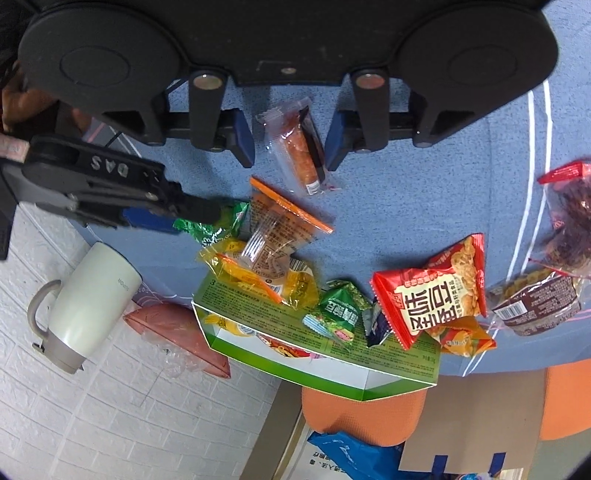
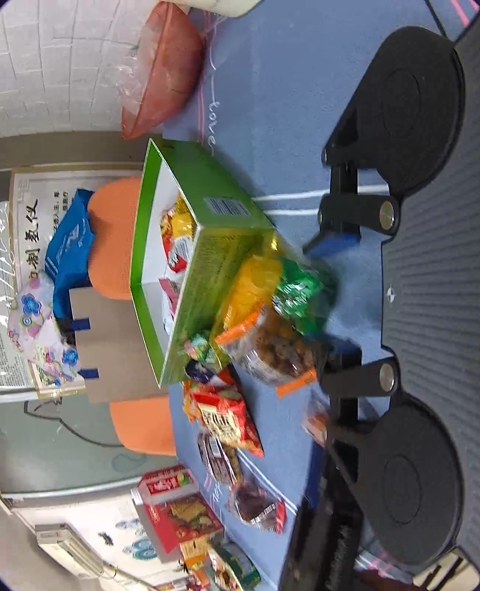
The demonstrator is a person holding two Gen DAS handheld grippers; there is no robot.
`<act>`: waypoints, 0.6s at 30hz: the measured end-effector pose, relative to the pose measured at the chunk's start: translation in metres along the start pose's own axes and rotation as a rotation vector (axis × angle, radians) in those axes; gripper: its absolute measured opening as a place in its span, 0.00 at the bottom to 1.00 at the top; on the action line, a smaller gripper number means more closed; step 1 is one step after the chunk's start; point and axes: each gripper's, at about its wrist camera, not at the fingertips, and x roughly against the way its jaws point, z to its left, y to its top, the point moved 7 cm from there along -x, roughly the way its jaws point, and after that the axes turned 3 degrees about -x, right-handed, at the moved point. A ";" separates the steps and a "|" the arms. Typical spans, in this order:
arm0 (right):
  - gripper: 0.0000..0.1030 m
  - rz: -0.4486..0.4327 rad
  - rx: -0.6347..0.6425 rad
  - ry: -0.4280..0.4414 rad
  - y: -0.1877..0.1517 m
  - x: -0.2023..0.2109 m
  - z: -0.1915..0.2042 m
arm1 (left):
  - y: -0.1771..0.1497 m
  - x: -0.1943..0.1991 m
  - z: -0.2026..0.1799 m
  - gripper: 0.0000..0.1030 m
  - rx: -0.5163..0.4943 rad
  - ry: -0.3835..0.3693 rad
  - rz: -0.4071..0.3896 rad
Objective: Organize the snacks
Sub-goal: 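Grasp the green candy with the right gripper while the left approaches the cookie packet, then drop the green candy into the box with the right gripper while the left grasps the cookie packet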
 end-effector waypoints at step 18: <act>0.51 -0.030 -0.039 0.044 0.004 0.014 0.002 | 0.007 0.011 0.001 0.70 0.014 -0.052 -0.041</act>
